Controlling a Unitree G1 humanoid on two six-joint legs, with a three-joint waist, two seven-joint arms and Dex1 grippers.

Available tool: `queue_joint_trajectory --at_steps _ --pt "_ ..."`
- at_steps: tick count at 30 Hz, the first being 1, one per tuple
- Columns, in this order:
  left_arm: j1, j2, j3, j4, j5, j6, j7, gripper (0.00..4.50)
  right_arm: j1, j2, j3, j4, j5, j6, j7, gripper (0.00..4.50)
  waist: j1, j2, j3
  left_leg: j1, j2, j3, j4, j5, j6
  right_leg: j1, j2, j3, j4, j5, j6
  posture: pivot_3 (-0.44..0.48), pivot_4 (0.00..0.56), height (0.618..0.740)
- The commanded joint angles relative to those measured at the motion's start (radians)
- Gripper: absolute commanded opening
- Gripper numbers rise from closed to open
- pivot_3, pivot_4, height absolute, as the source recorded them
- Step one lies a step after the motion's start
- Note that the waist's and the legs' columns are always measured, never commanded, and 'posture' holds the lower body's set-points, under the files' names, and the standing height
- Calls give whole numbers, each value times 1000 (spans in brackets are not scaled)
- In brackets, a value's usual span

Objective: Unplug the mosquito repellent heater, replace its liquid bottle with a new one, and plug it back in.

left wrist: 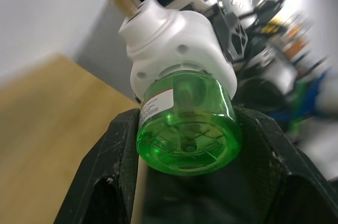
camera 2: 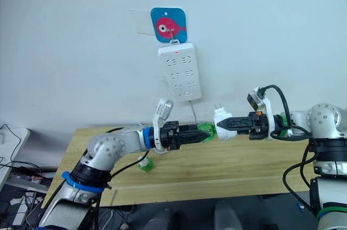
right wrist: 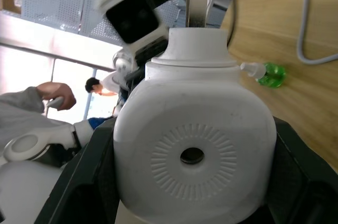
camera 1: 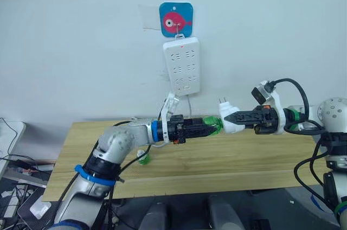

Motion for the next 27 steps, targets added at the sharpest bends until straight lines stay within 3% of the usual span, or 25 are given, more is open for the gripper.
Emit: queue_joint_trajectory --at_steps 1,5,9,16,22,27 --pt "-22 -11 89 80 -63 129 65 2285 -4 -8 -10 -28 -8 2 25 2994 0 0 0 0 0 0 0 0 0 0 0 0 0 0 0 -132 158 740" --pt "-41 -53 144 121 -80 195 135 2285 -1 -9 -17 -32 -11 10 28 2994 2 0 0 0 0 0 0 0 0 0 0 1 0 0 -1 -136 159 740" --pt "-36 -68 158 103 -45 189 121 2285 0 -11 -27 -26 -17 12 28 2994 3 0 0 0 0 1 1 0 -1 0 -1 1 0 0 -1 -139 160 740" --pt "-30 -58 181 91 17 159 56 4415 -12 0 -44 0 -28 12 20 2994 4 0 0 0 0 2 0 0 -1 -1 -1 3 0 0 -1 -139 161 740" --pt "-25 -32 234 40 47 133 28 4464 -11 2 -58 14 -39 12 14 2994 5 0 0 -1 -1 2 0 0 -1 -1 -2 3 -1 0 -1 -133 165 740" --pt "26 53 151 -168 235 -62 -83 4464 -22 13 -73 45 -60 6 7 2994 5 0 0 0 -1 3 -1 0 -1 -1 -2 3 -1 0 -2 -122 168 740"
